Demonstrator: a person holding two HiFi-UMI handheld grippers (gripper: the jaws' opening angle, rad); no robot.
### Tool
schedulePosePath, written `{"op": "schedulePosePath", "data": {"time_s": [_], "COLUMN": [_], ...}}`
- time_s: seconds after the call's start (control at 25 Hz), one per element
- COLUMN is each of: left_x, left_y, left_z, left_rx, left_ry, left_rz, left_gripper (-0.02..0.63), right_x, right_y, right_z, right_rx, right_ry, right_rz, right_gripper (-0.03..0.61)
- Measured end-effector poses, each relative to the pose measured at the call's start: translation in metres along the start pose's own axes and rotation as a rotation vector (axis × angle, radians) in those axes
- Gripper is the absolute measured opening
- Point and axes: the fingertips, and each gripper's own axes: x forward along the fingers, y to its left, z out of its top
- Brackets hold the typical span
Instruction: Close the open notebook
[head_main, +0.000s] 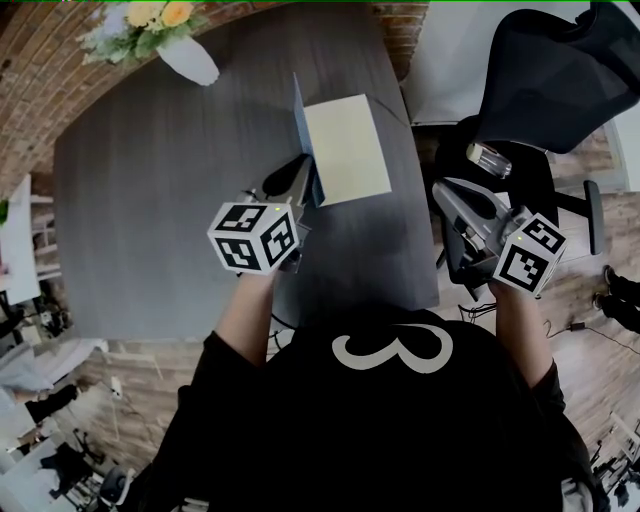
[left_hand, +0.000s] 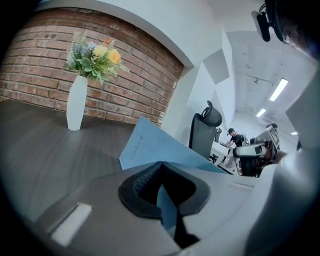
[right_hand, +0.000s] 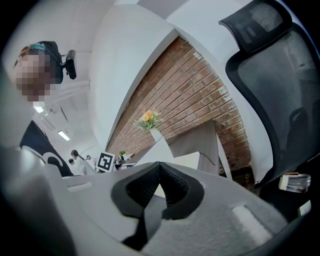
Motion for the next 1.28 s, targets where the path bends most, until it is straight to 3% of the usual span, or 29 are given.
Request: {"op": "schedulePosePath", "data": {"time_s": [0.64,1.28], "left_x": [0.044,0.067], "left_y": [-0.011,-0.023], "left_z": [-0.043,-0.081], "left_rx": [0.079,0.25], "left_ry": [0.155,0.354], "left_rz": [-0.012,0.034], "left_gripper": [0.015,0.015], "right_x": [0.01,0.006], "right_y": [-0.008,-0.02], "right_z": [-0.026,-0.034], "right_rx": [0.009,0.053], "right_ry": [0.047,0.012], "right_rz": [-0.017,-0.038], "right_gripper": [0.002,0.002]}}
